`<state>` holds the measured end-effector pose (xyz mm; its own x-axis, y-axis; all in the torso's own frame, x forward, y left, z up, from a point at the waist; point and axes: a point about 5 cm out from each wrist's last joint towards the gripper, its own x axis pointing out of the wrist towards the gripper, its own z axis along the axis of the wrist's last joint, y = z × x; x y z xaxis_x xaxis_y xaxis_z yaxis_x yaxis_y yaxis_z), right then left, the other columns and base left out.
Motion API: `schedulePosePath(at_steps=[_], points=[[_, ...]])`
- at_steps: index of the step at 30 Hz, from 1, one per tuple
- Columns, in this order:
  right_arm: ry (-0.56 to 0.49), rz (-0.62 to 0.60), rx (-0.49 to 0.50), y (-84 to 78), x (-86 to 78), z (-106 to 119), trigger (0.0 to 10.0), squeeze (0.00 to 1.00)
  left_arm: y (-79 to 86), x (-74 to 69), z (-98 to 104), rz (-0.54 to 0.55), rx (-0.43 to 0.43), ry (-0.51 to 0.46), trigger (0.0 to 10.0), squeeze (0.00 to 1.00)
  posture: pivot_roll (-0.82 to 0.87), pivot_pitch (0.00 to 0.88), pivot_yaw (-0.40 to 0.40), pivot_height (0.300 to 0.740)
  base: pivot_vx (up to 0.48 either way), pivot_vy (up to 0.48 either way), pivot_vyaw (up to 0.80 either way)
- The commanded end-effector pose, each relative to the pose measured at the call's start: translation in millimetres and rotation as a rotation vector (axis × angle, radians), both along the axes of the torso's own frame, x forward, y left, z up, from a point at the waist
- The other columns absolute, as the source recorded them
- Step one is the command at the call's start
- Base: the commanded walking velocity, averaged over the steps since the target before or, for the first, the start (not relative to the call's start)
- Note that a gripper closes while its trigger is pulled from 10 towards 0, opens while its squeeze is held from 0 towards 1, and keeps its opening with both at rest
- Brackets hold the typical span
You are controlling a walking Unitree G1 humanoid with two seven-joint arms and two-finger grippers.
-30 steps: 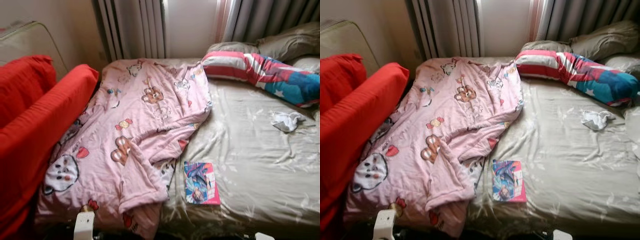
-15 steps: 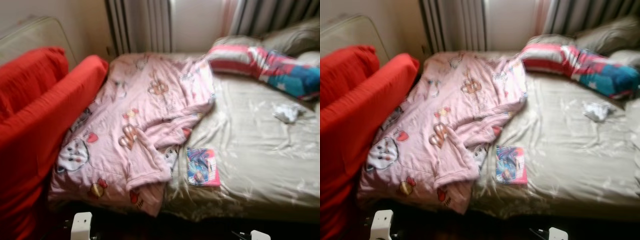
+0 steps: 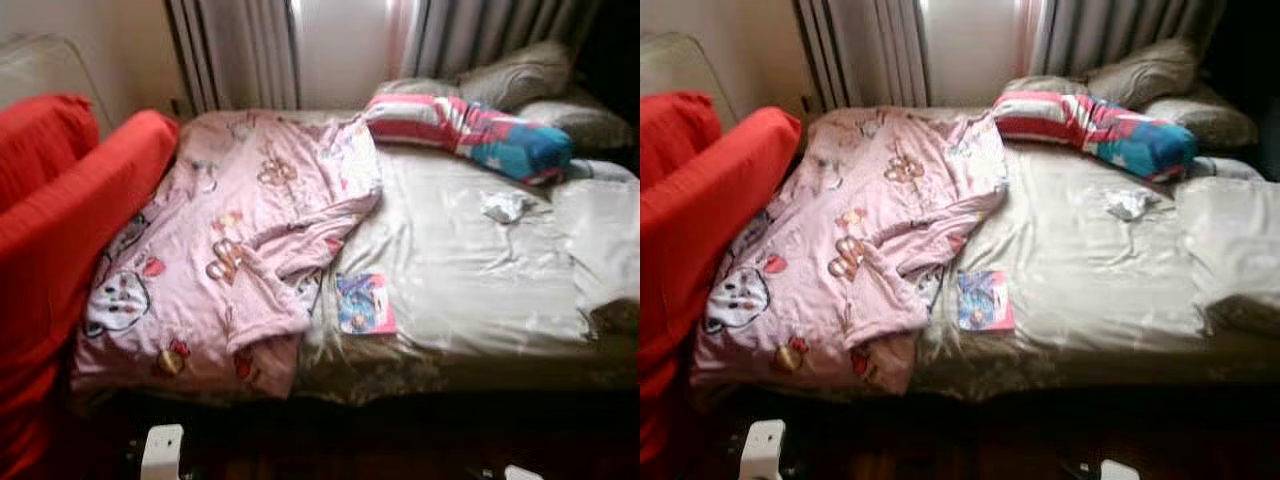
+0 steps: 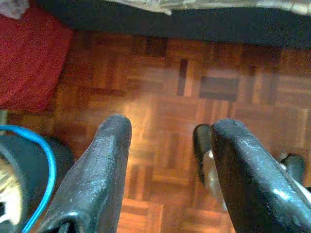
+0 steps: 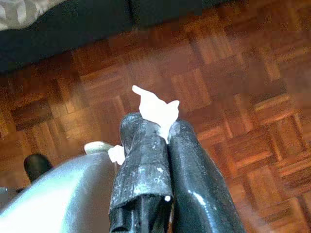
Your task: Clean up the room
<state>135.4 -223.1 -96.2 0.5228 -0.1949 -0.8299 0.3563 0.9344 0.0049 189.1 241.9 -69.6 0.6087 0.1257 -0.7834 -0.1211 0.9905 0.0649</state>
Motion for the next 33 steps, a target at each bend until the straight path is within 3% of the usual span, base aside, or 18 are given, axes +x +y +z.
schedulePosePath(at_steps=[1,6,10,20,33], points=[[0.016,-0.003,0.0,-0.5,-4.5,-1.6,10.0,0.0,2.8,-6.1,-2.4,-0.006,0.006,0.023,10.0,0.0,-0.1,0.0,0.057,0.721,0.0,0.0,0.0],[0.012,-0.001,0.009,0.8,-3.7,-1.5,10.0,0.0,4.6,-7.6,-2.9,-0.023,0.028,0.045,10.0,0.0,-0.1,0.0,0.061,0.721,0.0,0.0,0.0],[0.008,0.011,0.009,1.3,-2.6,-1.2,10.0,0.0,-7.8,-11.4,-8.2,-0.043,0.023,0.061,10.0,0.0,-0.11,0.0,0.068,0.721,0.0,0.0,0.0],[0.021,0.029,-0.007,-1.9,-1.9,-0.5,10.0,0.0,-18.8,-9.9,-10.3,-0.059,0.016,0.065,10.0,0.0,-0.11,0.0,0.057,0.721,0.0,0.0,0.79],[0.027,0.064,-0.01,-1.3,-0.4,-0.3,10.0,0.0,-19.0,-9.8,-10.3,-0.039,0.015,0.06,10.0,0.0,-0.1,0.0,0.053,0.721,0.0,0.0,0.8]])
